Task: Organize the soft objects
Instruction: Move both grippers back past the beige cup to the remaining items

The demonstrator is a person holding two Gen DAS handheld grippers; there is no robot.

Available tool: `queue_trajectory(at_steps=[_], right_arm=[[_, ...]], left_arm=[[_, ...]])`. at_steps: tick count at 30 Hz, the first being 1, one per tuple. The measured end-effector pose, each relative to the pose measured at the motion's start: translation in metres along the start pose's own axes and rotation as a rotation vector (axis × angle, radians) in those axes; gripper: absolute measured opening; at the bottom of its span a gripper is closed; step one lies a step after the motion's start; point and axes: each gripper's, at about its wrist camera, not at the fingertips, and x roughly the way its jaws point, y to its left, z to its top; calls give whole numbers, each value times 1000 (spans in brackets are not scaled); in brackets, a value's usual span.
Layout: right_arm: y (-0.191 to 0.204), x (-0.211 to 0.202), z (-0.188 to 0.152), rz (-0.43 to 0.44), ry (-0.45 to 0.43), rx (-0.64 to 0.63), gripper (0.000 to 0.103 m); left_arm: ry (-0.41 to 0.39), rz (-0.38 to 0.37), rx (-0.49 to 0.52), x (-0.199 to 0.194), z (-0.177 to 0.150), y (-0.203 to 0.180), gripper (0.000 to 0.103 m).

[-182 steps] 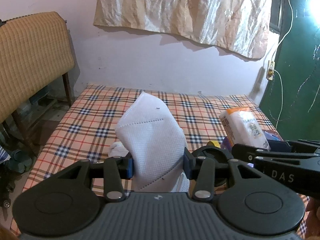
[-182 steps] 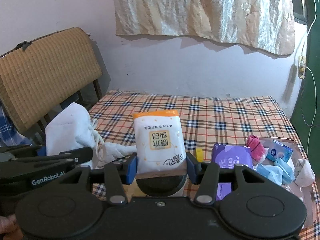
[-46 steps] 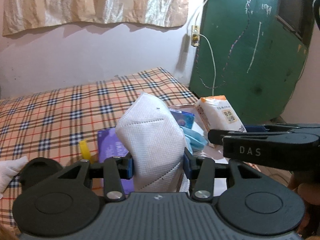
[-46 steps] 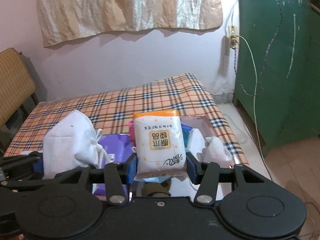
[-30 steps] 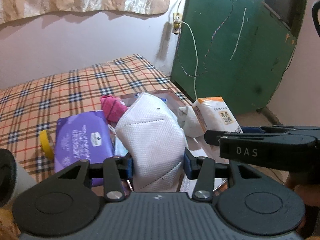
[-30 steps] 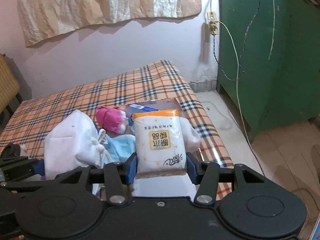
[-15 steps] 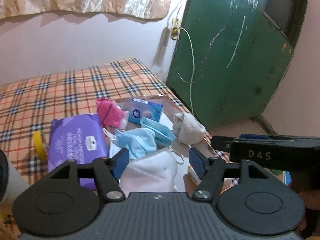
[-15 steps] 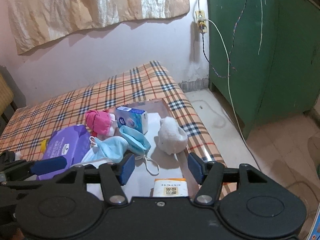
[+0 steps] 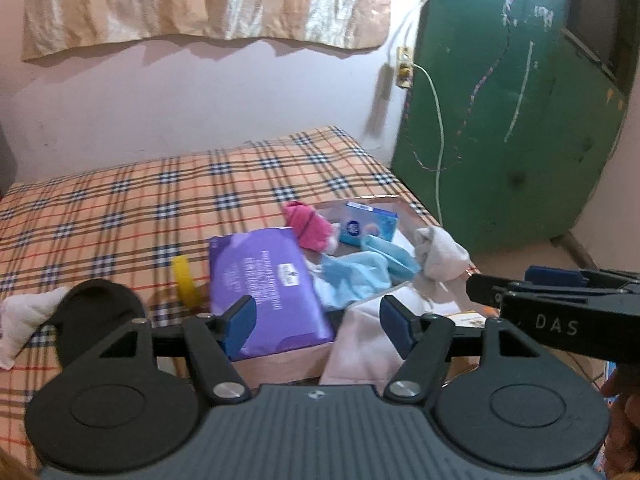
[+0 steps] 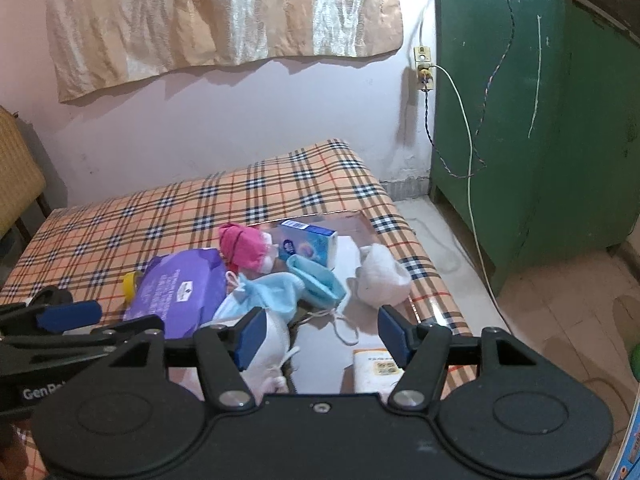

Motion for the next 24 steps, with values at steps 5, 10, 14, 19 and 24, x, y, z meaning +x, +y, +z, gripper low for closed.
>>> queue_trajectory(at_steps=[5,10,14,19,24], right_arm=[[19,-5,0,15,3,-24,74],[37,-9,1,36,-2,-43,74],[53,-11,0,55,-4,-58,74],[72,-11,0,77,-2,-81,74],[87,-12,1,95,-1,-101,74]], left_arm=[[-8,39,-17,-10,-2,14,70],[-14,57,-43,-19,-3,26,70],[-21,72,-50,-25,-5,33,70],[-34,90,-69,-33,-6,46,70],[-44,104,-84,-41,-9,59,70]])
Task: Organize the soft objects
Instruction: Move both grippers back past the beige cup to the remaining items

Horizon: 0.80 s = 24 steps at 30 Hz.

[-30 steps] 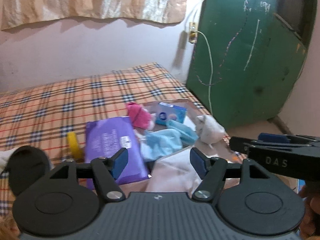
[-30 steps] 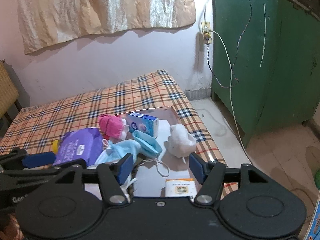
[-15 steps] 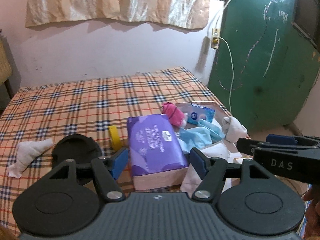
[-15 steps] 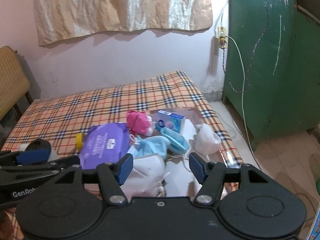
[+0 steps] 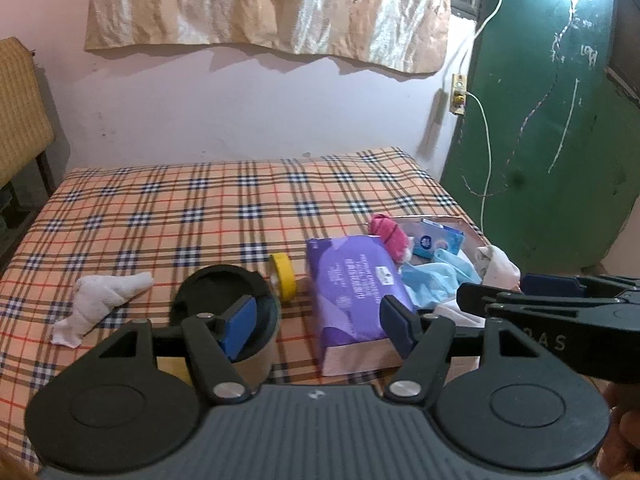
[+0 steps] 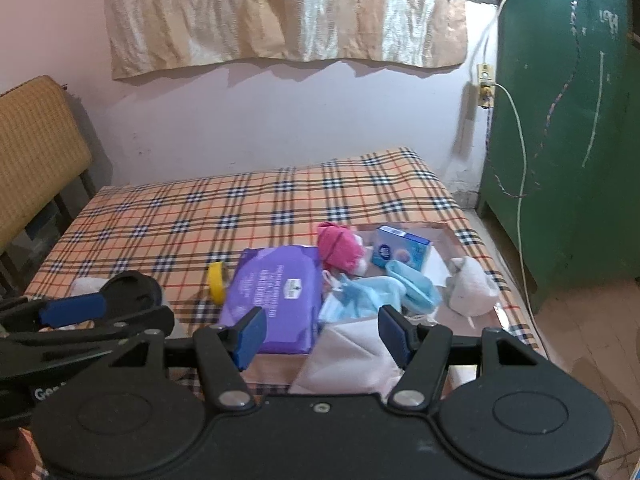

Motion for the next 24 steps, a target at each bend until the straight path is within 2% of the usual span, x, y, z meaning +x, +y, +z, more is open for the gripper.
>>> queue_trajectory(at_steps=[11,24], right_arm=[[42,5,2,45,8,-49,74],[108,14,3,123,24,-130,75]], left_arm=[[-11,46,-40,-13,-5,35,70],[-19,94,-89,-31,-12,95,70]])
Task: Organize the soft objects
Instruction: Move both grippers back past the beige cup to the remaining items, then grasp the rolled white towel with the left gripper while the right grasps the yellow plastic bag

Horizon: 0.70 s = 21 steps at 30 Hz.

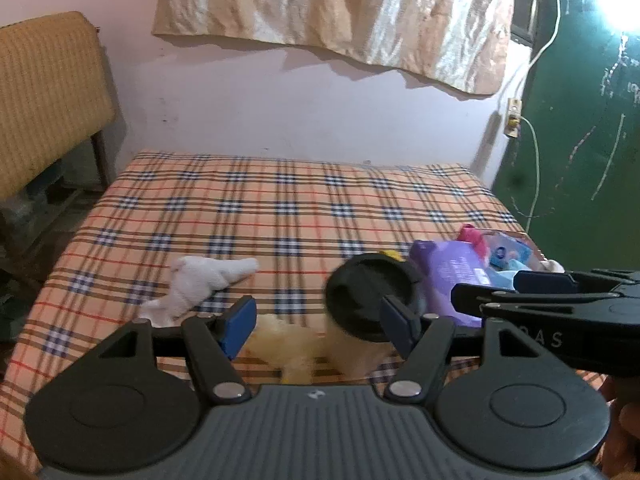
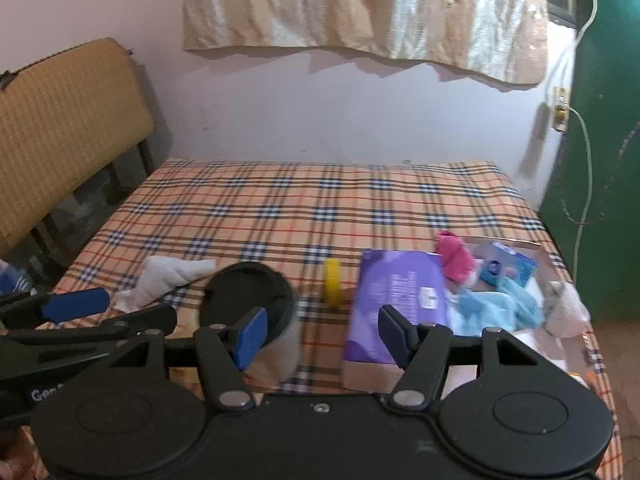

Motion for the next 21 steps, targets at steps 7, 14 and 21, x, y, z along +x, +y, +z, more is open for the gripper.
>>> queue_trajectory(at_steps=[7,14,21], right_arm=[[34,10,4,37,7,-46,75],[56,19,6,79,7,-63,75],[55,19,1,136,4,-54,74]], left_arm=[[-4,29,-34,-5,-1,27,70],[-4,60,-64,-4,-3,53,73],[35,140,-90,18,-9,99,74]])
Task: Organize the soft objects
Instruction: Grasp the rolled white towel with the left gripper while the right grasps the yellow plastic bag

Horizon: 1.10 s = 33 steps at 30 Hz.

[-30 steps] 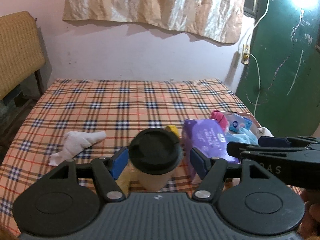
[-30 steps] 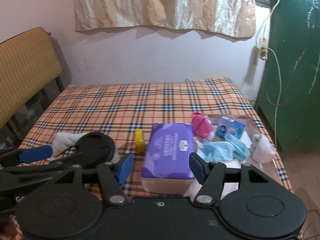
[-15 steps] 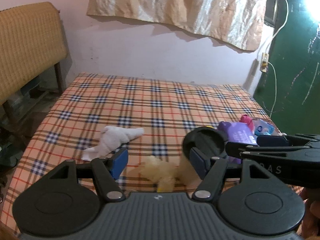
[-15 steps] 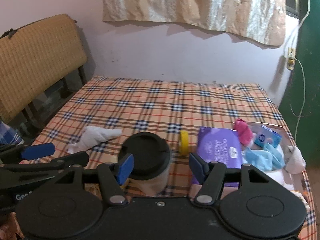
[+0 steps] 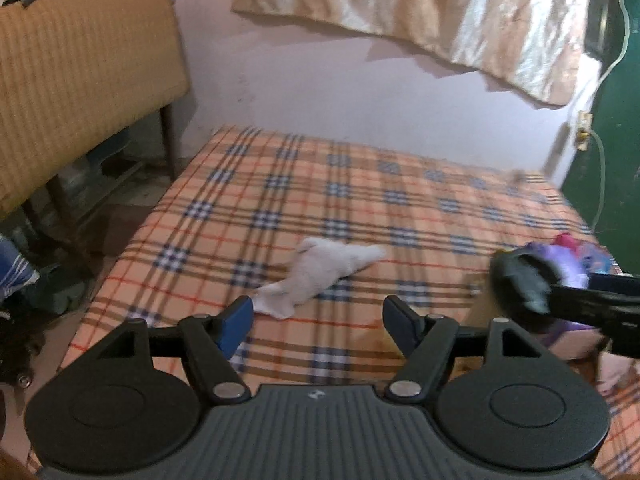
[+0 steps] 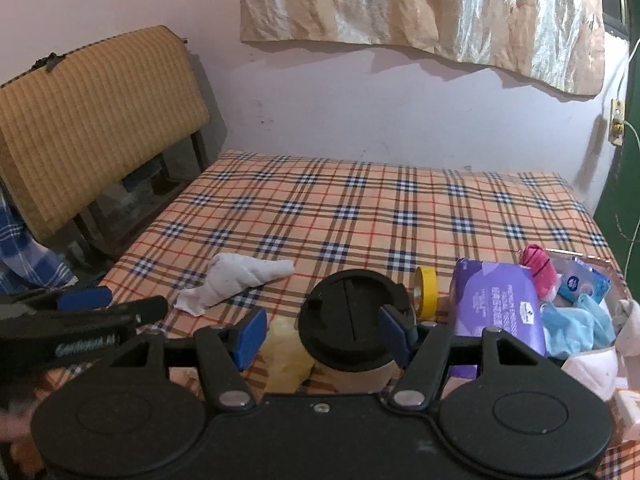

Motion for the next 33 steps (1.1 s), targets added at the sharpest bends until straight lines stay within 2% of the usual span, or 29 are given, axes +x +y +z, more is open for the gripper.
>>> queue_trajectory(at_steps=[3,7,12,20,22,23,25,28,33], right_arm=[[3,0,-6,28,5,-21,74],[7,2,-14,67,16,-28,74],[13,4,-20,98,20,-60,74],[16,13,-22,152,36,-81,74],[19,16,-24,167,45,-90,74],[21,17,-25,175,47,-97,74],[25,21,-29,184,55,-99,74],[31,28,-34,188,65,-97,74],[48,50,-44,167,85,-111,74]], left_arm=[[26,5,8,19,1,11,77],[49,-33,36,52,6,15,79],[74,-89,141,97,14,2,89],[128,-47,284,163,24,-23,89],[140,-32,298,173,23,-23,81],[125,-48,276,175,23,-20,77],[113,-60,242,178,27,-13,60],[101,-60,241,170,24,-12,47],[123,-40,122,140,8,10,47]])
